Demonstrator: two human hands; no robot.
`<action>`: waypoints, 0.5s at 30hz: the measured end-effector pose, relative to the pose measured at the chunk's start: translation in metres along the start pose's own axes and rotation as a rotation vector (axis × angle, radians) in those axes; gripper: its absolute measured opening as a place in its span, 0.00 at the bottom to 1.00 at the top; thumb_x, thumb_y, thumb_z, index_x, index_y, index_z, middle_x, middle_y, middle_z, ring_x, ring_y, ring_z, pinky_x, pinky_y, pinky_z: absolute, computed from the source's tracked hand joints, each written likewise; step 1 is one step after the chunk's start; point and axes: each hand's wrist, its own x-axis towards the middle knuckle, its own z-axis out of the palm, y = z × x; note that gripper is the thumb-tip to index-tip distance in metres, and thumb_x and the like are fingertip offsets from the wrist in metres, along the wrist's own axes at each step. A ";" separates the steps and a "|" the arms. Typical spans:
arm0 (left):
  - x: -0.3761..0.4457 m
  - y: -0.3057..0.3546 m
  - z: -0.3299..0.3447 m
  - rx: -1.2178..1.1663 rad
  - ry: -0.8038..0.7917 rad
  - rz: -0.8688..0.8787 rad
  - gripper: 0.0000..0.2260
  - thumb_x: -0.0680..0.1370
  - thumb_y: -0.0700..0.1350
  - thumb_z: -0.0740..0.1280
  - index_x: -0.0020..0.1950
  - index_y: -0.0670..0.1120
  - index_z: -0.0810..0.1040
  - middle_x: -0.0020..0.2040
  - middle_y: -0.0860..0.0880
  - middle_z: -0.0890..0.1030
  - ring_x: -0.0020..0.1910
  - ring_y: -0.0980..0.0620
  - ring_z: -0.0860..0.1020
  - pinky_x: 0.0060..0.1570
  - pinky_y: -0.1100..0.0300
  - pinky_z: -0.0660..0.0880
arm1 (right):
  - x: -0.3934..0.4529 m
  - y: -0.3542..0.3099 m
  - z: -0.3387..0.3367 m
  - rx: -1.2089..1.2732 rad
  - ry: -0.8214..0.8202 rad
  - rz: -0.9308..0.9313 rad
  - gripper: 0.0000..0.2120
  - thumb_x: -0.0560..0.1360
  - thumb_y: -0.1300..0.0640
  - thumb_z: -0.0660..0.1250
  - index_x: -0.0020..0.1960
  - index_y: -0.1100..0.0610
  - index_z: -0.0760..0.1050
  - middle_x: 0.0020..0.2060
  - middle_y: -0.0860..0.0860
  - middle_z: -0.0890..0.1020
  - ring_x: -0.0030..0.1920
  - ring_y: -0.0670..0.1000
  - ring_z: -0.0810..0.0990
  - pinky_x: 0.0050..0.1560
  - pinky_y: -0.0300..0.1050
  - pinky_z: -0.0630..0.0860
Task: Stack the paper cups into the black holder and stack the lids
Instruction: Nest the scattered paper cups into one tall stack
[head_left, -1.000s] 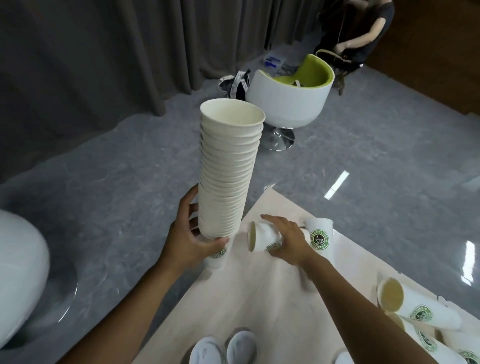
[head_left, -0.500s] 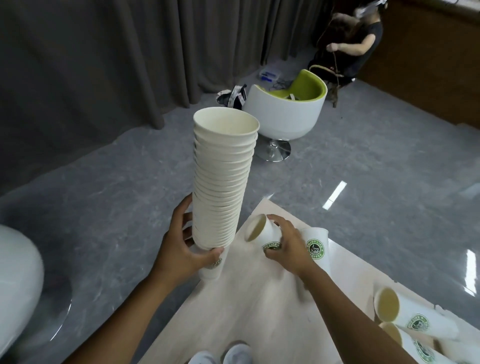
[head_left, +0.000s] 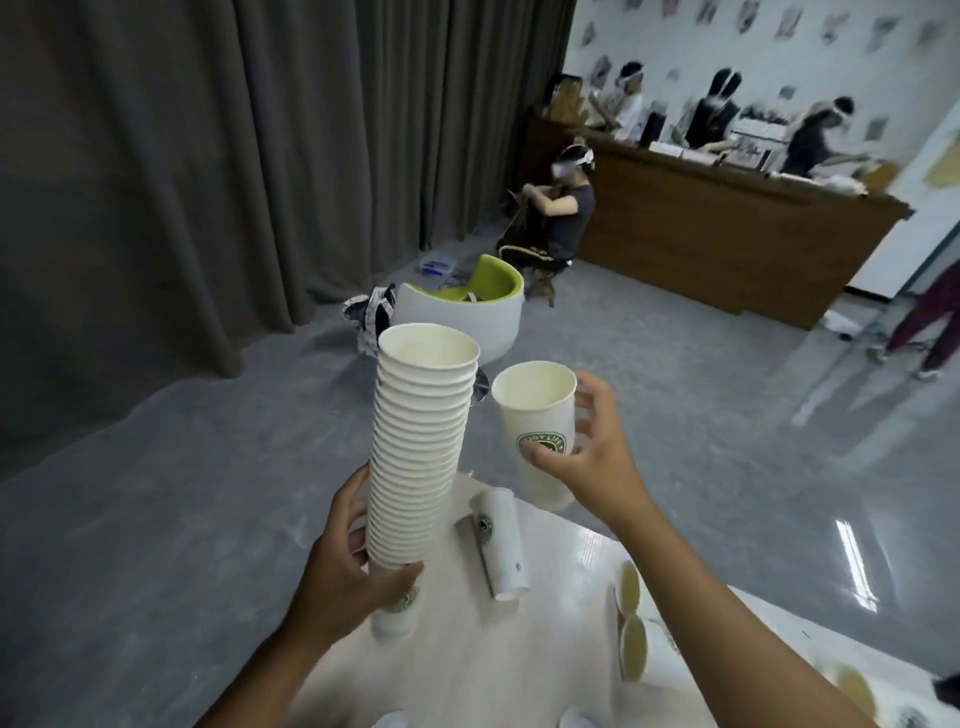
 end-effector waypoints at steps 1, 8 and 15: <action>-0.005 0.003 0.006 -0.007 -0.012 0.002 0.50 0.61 0.40 0.85 0.67 0.79 0.66 0.63 0.69 0.79 0.62 0.57 0.81 0.56 0.56 0.82 | -0.002 -0.012 -0.011 0.004 0.022 -0.024 0.41 0.67 0.59 0.83 0.69 0.37 0.64 0.59 0.27 0.74 0.60 0.40 0.77 0.58 0.43 0.77; -0.054 0.031 0.060 -0.054 -0.066 0.015 0.49 0.60 0.36 0.84 0.65 0.80 0.69 0.60 0.66 0.82 0.59 0.56 0.83 0.55 0.54 0.83 | -0.035 -0.112 -0.102 0.060 0.173 -0.193 0.40 0.69 0.57 0.82 0.71 0.43 0.63 0.65 0.37 0.73 0.60 0.33 0.75 0.52 0.27 0.74; -0.096 0.054 0.127 -0.136 0.036 -0.049 0.33 0.65 0.36 0.81 0.58 0.70 0.80 0.50 0.58 0.87 0.51 0.55 0.85 0.44 0.71 0.80 | -0.062 -0.180 -0.154 0.214 0.256 -0.310 0.43 0.63 0.49 0.83 0.72 0.44 0.65 0.67 0.46 0.77 0.64 0.53 0.81 0.58 0.57 0.83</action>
